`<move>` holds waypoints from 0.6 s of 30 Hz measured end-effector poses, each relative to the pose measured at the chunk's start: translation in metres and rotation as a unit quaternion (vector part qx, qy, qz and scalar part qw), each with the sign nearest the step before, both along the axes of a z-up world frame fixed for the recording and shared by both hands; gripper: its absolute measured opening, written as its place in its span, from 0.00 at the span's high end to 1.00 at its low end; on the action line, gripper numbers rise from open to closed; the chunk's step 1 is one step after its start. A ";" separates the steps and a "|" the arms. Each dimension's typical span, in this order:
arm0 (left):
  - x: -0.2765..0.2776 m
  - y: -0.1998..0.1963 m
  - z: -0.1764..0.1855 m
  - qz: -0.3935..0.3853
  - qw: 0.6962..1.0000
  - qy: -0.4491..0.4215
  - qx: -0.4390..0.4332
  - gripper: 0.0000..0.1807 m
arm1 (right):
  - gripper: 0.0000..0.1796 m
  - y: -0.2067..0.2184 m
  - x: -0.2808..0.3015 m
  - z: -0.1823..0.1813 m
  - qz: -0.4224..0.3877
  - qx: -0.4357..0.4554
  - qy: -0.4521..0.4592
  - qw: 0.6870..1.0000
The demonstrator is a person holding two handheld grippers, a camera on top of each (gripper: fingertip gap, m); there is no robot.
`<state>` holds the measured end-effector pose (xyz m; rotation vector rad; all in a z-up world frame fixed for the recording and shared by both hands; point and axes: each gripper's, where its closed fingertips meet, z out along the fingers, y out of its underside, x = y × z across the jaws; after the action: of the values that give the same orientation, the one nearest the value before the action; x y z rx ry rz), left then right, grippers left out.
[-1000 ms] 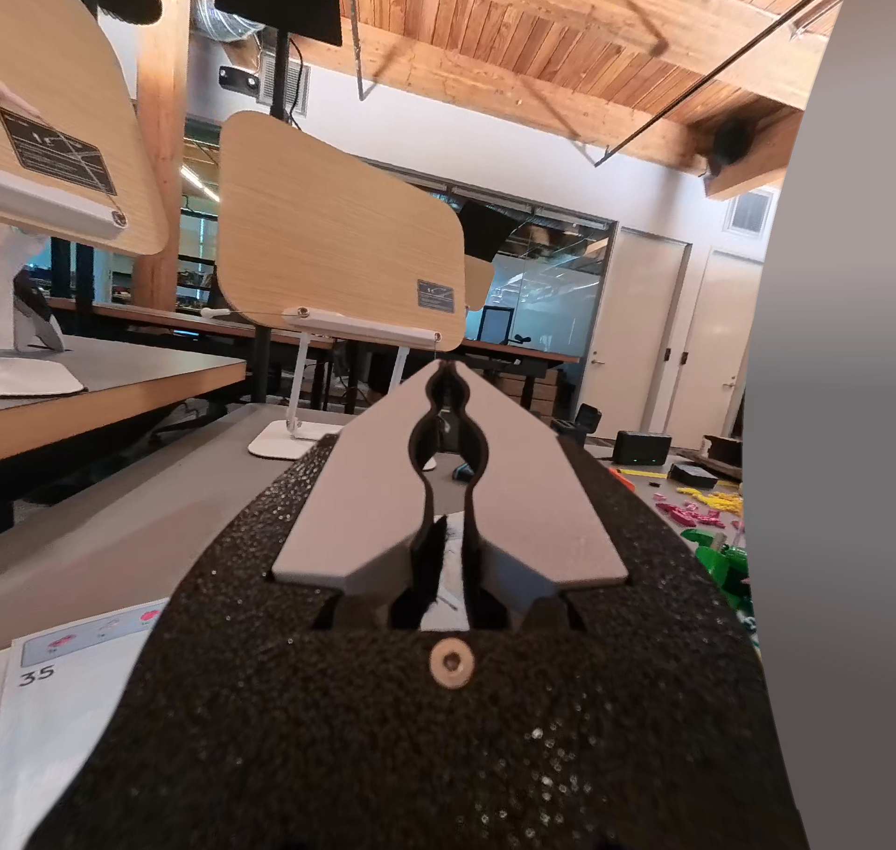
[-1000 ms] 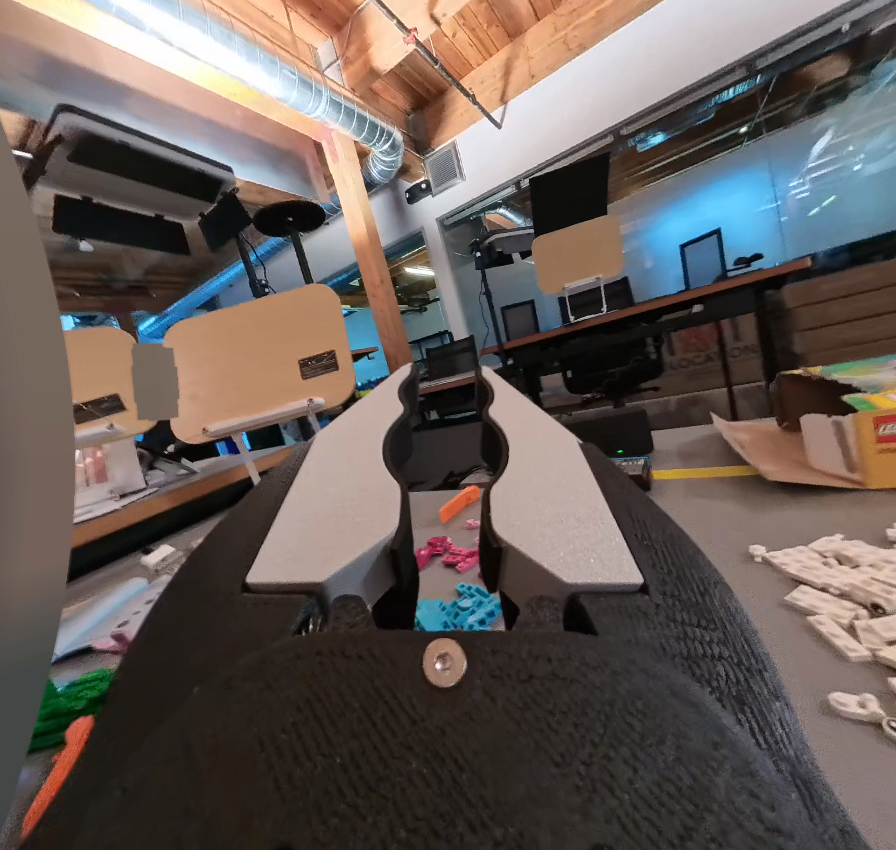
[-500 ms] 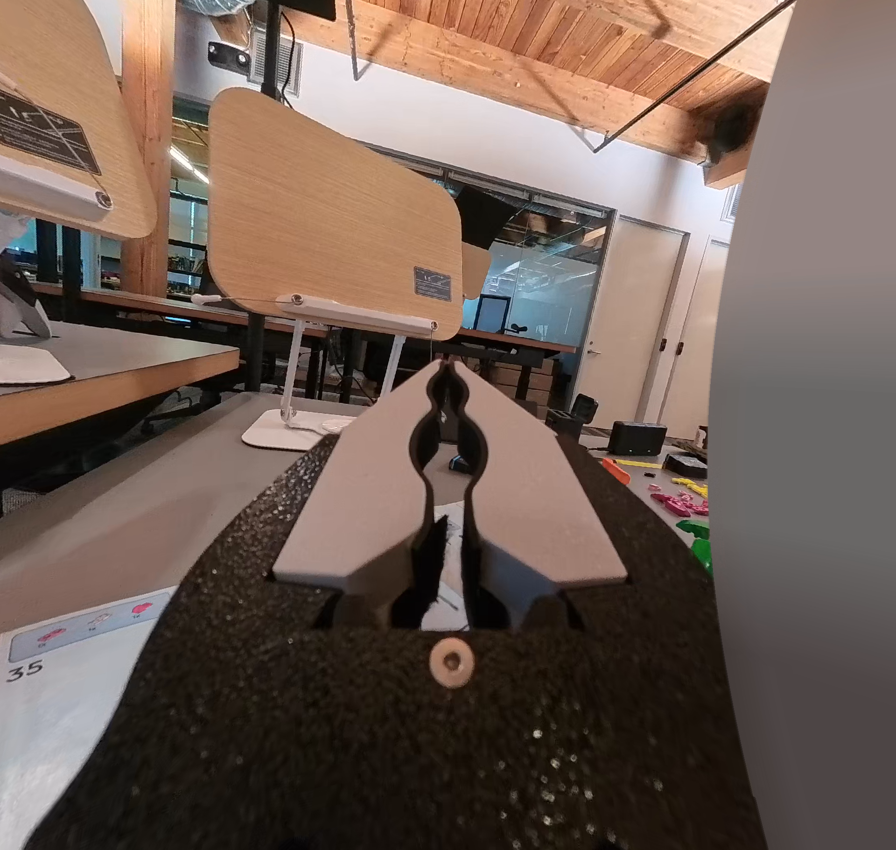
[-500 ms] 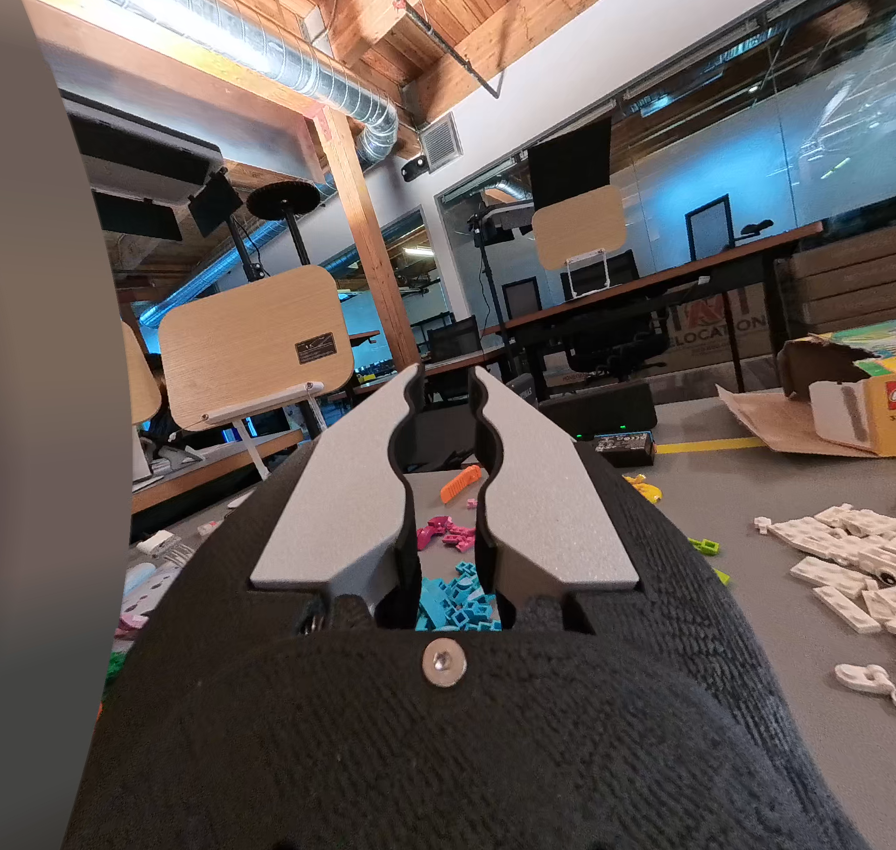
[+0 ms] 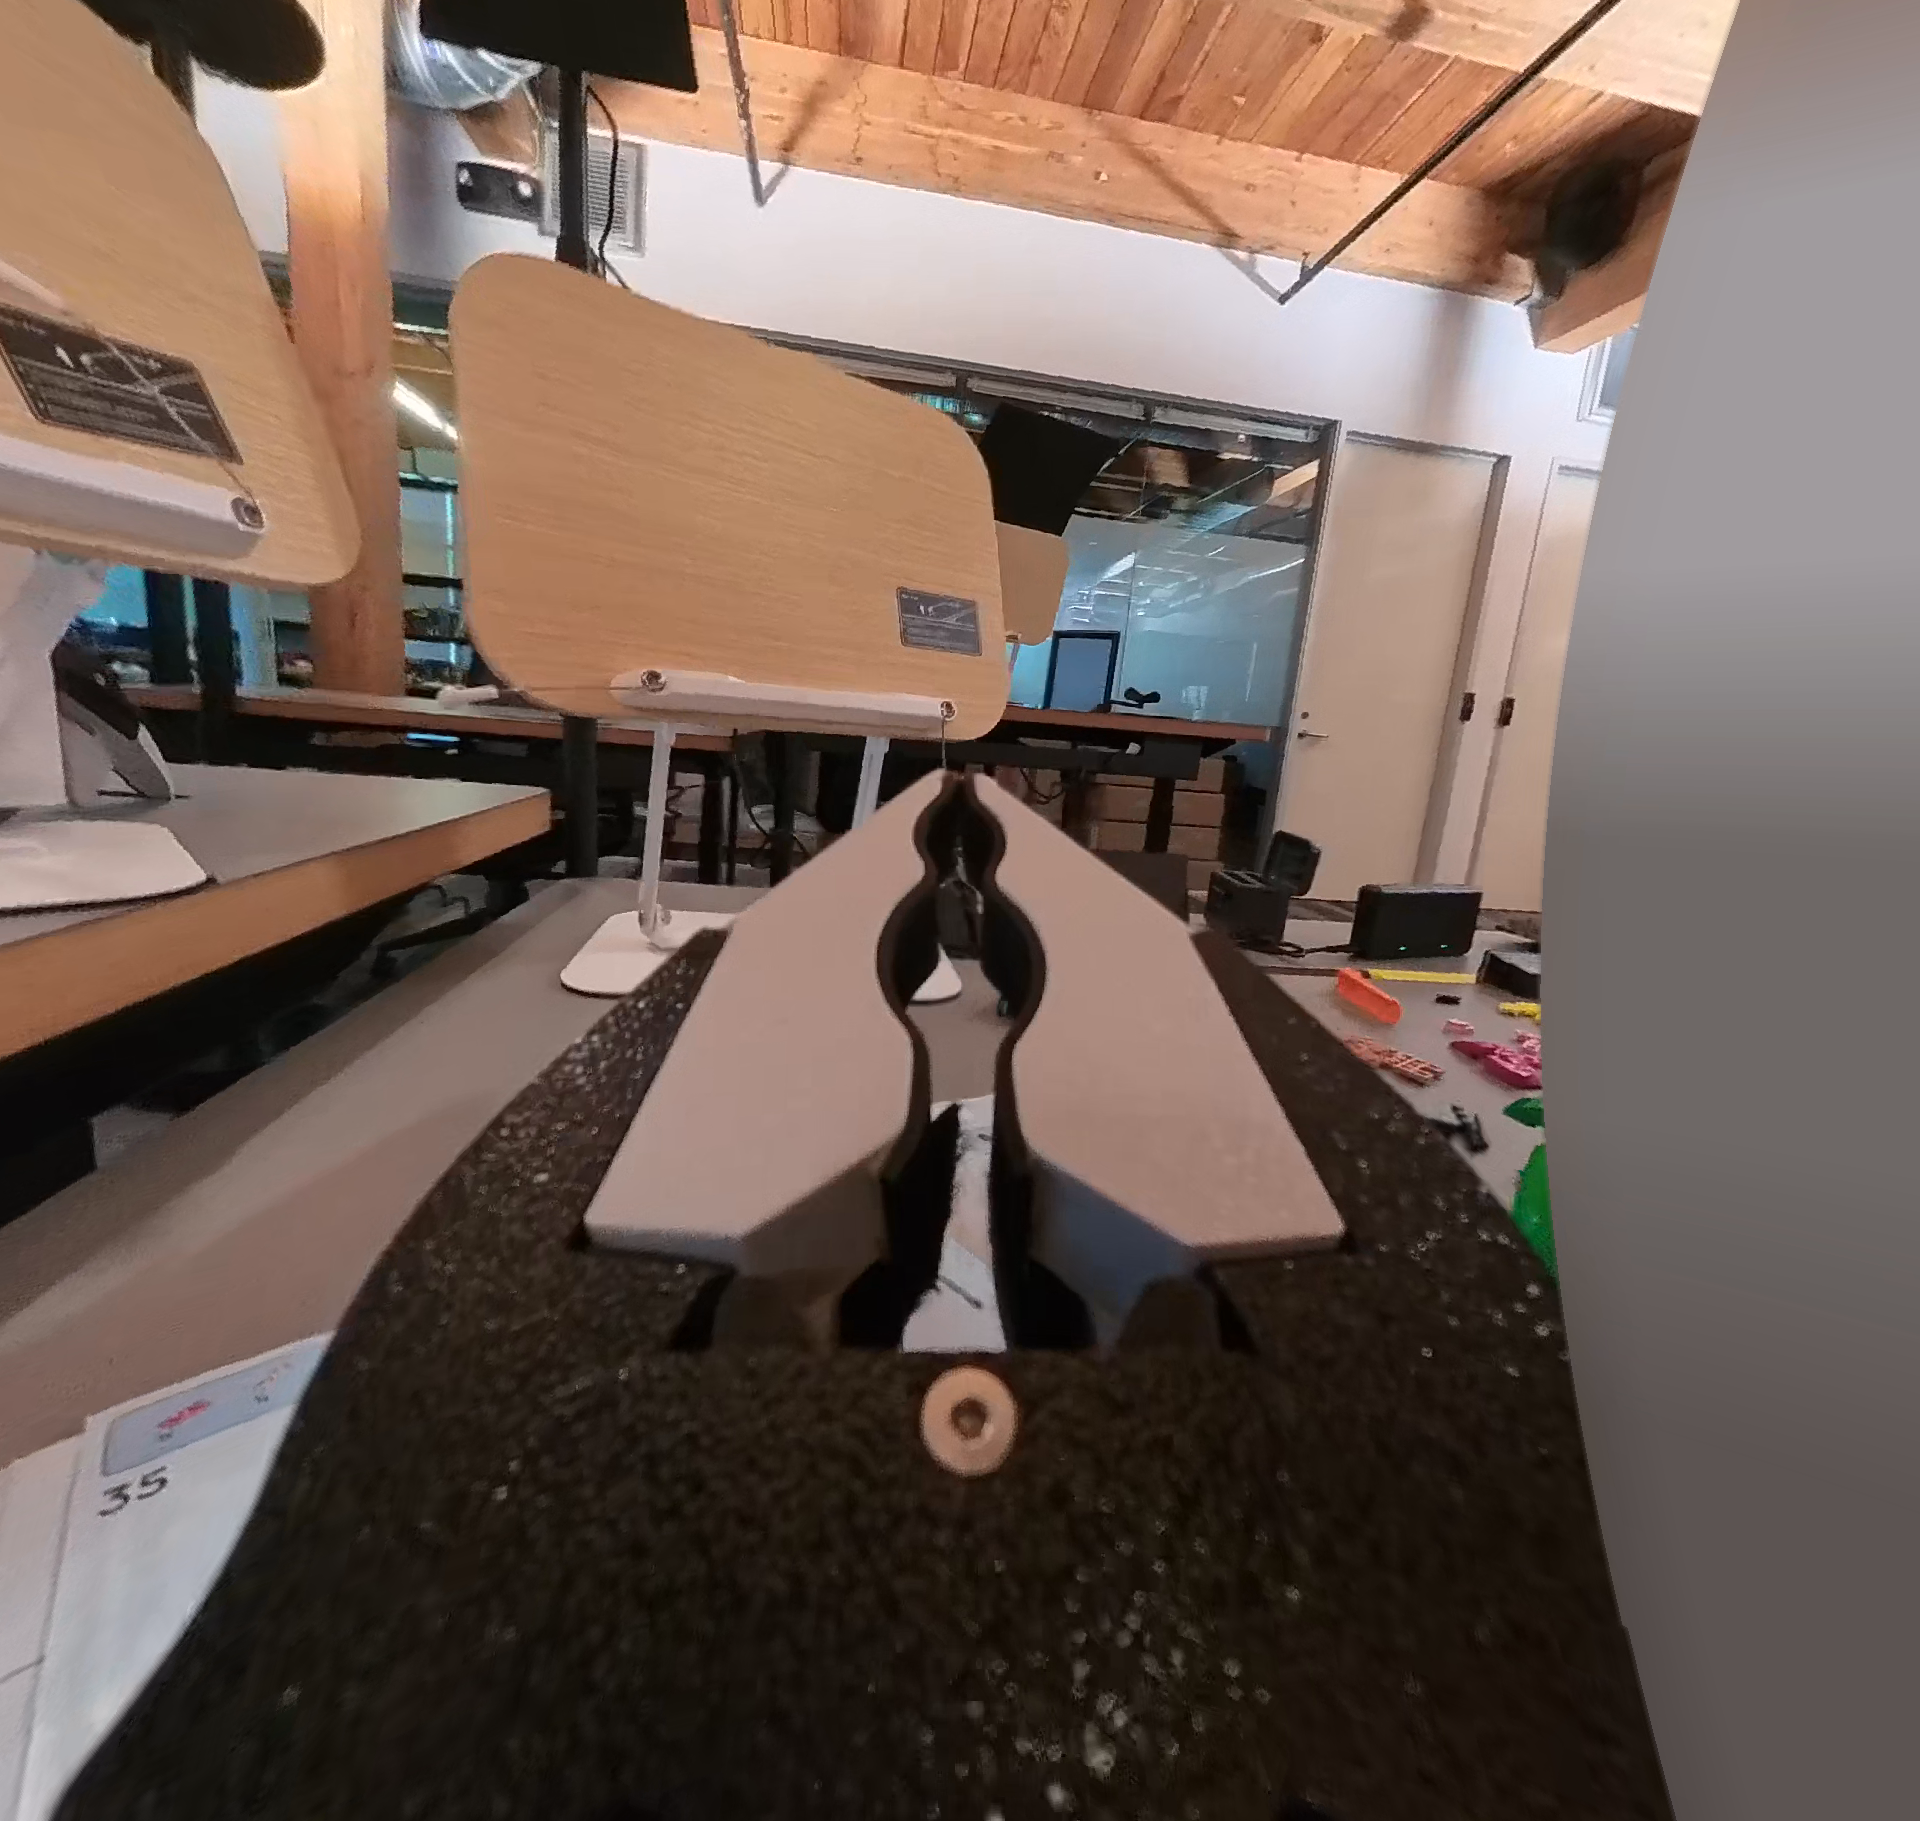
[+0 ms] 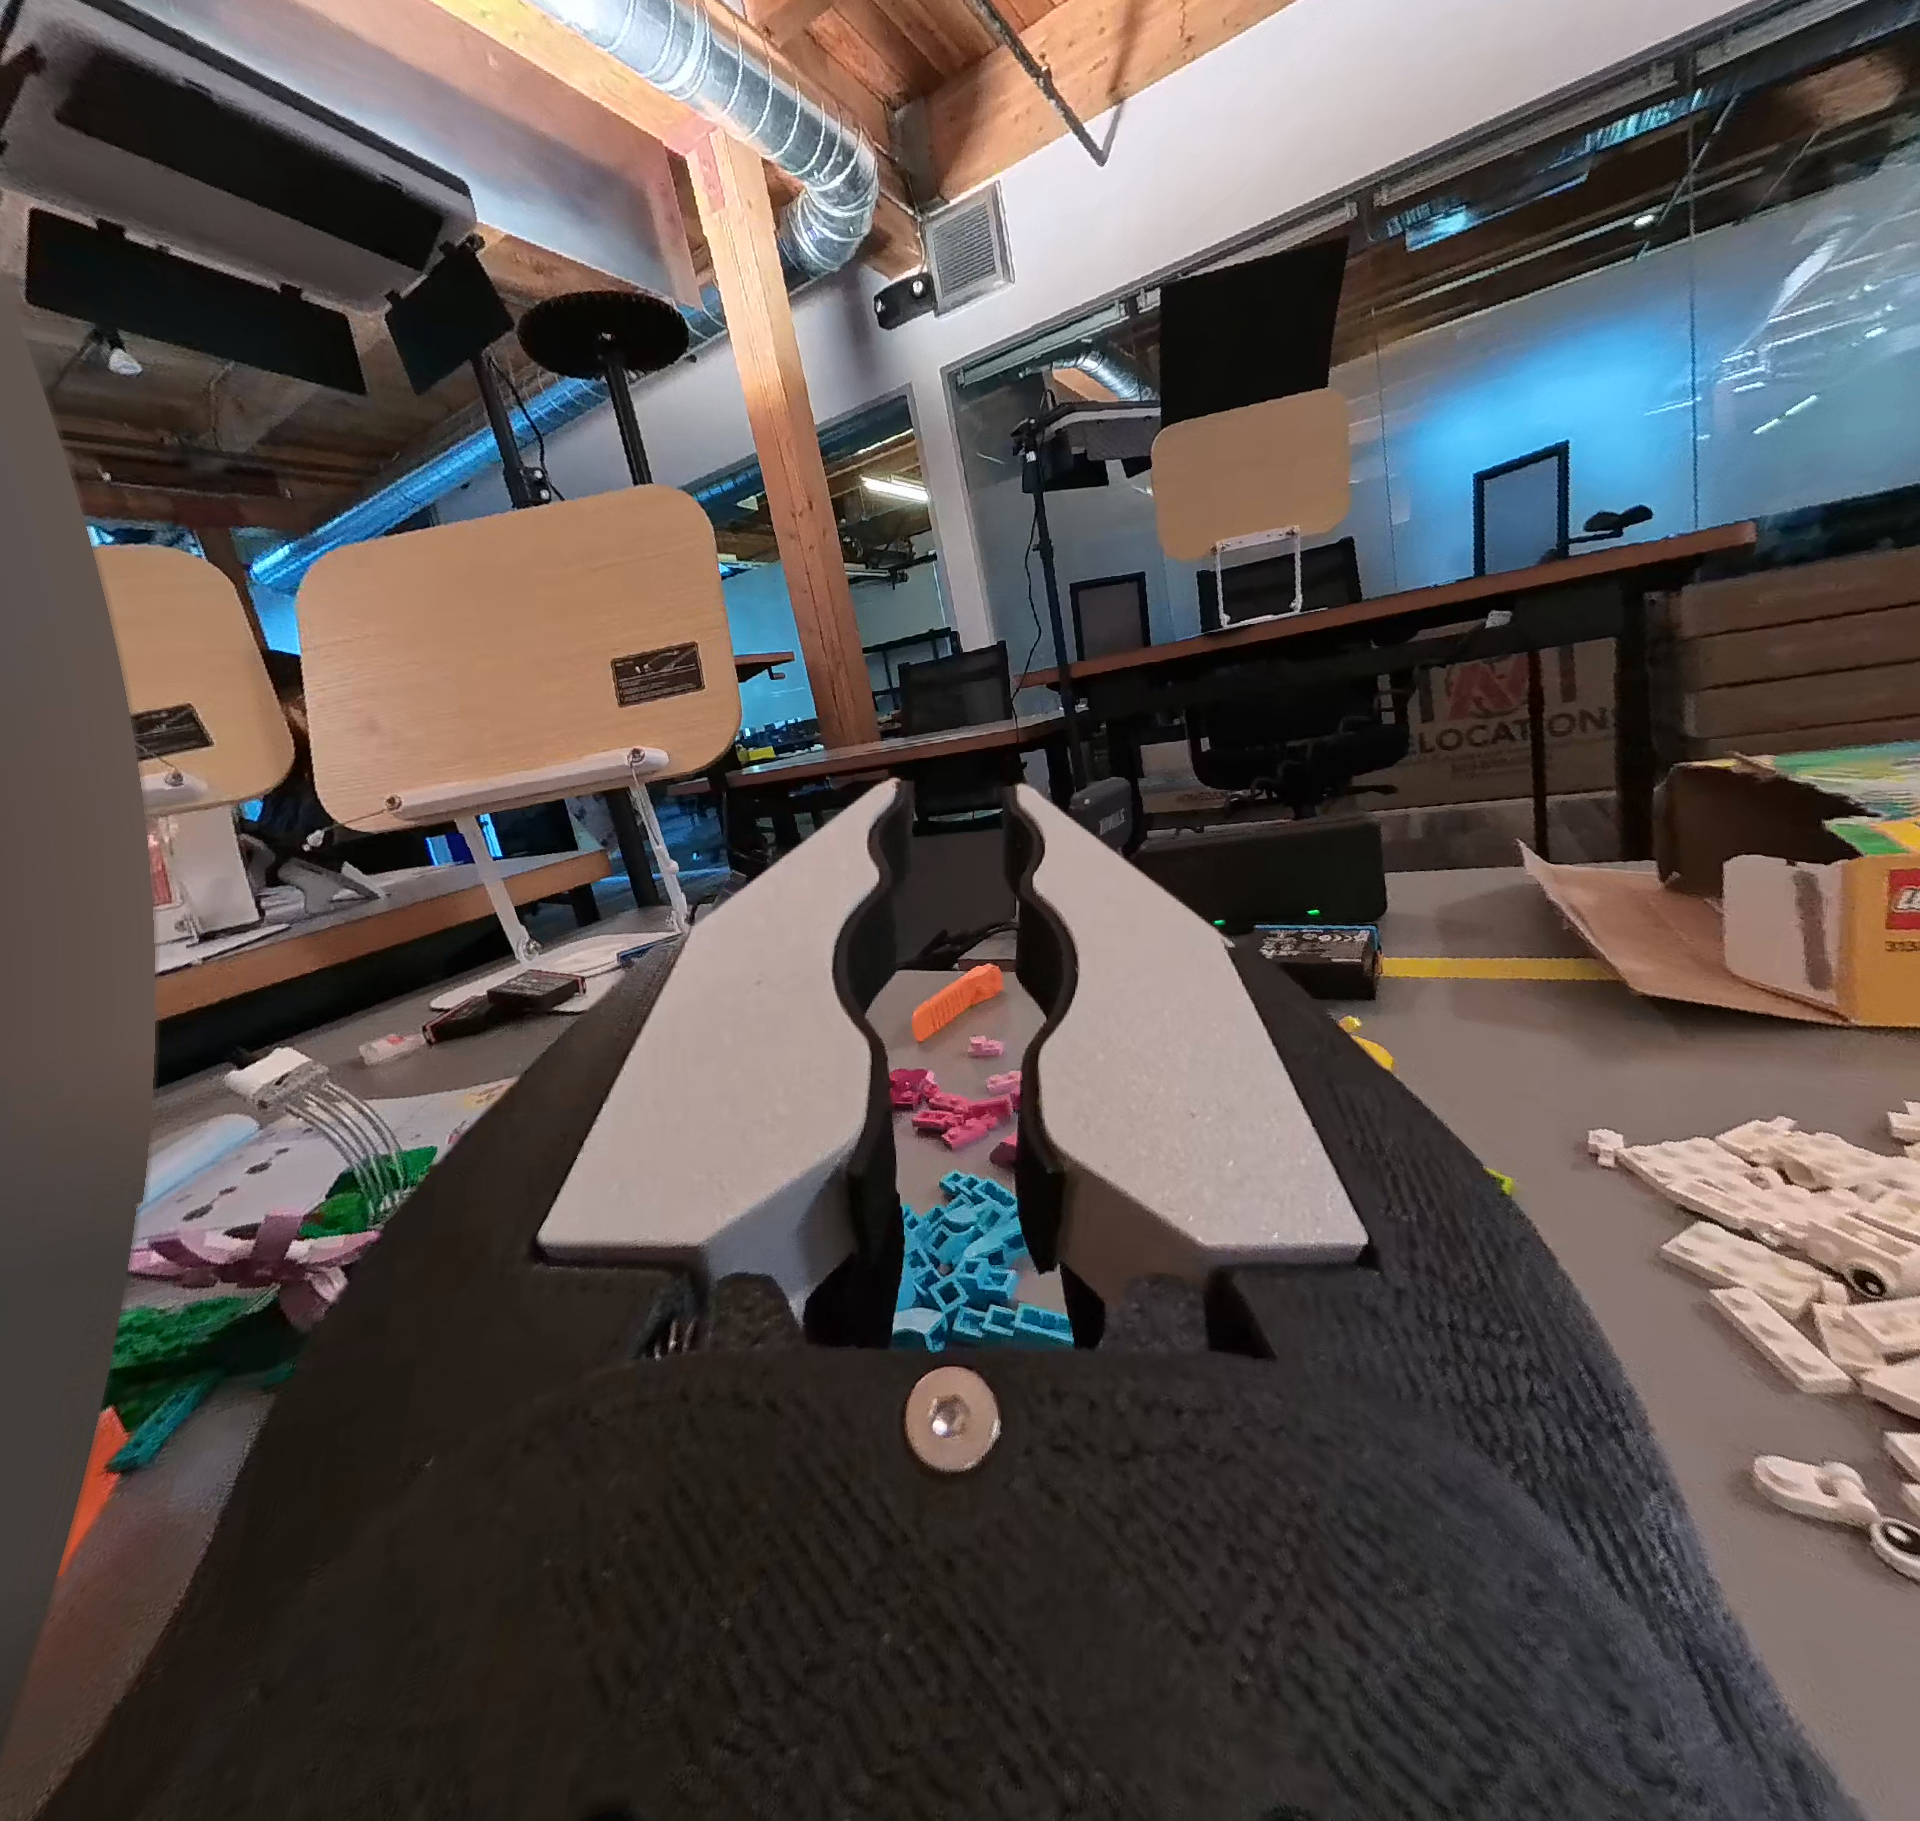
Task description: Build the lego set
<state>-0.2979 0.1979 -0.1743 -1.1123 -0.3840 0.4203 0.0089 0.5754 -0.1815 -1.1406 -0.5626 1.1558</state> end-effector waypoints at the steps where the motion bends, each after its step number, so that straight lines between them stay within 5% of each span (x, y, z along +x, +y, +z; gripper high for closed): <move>1: 0.002 0.000 0.001 0.001 1.000 0.008 -0.001 1.00 | 0.92 -0.001 -0.001 0.000 0.003 0.000 -0.001 1.000; 10: 0.020 0.000 0.013 0.009 0.997 0.073 -0.011 1.00 | 0.91 -0.023 -0.004 0.017 0.018 0.061 -0.015 0.998; 15: 0.034 0.001 0.023 -0.018 0.997 0.074 -0.020 0.99 | 0.92 -0.091 -0.022 0.028 0.169 0.080 -0.057 0.981; 18: 0.045 -0.005 0.026 -0.033 0.997 0.055 -0.037 0.99 | 0.92 -0.154 -0.040 0.009 0.296 0.044 -0.140 0.944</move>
<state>-0.2533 0.1928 -0.1480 -1.1645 -0.2352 0.4387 -0.0313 0.4213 -0.1724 -1.0948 -1.2260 1.4652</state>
